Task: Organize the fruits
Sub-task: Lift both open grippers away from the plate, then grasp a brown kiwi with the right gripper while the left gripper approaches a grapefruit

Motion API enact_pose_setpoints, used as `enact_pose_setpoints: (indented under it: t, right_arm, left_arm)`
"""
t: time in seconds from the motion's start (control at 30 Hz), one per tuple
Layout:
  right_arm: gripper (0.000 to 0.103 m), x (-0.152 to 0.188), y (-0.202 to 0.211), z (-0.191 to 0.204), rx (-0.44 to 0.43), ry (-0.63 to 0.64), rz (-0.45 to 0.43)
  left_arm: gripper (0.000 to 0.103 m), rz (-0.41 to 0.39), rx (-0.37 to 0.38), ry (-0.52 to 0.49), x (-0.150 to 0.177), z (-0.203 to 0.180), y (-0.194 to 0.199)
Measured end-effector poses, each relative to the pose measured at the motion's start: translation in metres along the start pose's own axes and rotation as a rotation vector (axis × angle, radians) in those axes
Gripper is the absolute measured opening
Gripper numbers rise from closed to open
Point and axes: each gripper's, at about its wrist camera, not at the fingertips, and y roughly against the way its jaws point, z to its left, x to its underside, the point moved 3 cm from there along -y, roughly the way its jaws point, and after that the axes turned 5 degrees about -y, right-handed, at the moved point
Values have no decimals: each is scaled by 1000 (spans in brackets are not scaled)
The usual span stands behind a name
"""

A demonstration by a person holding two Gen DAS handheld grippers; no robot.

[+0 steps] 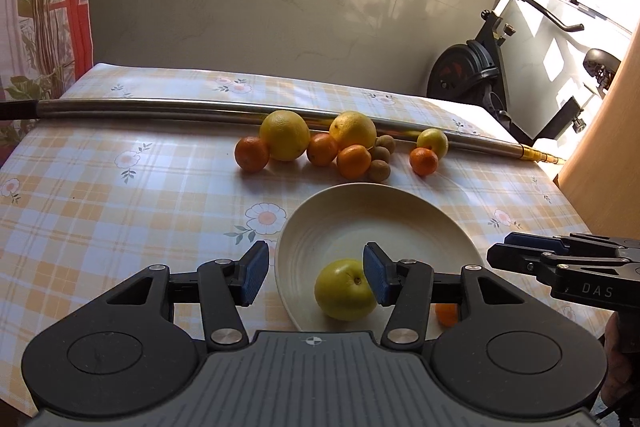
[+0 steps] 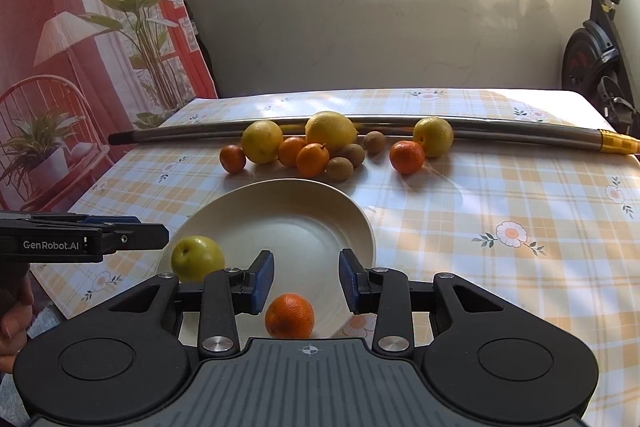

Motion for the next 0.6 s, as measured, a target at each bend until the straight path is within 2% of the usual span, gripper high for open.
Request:
enact_pose_setpoints:
  t: [0.33,0.6]
  right_arm:
    - [33,-32,3,-31,68,-9,-66]
    - [33,-58,-3,-44,93,3,-100]
  left_arm:
    - [56,-74,-81,-3,-45,26,14]
    - [56,-92,-117,-2,-72,37,14]
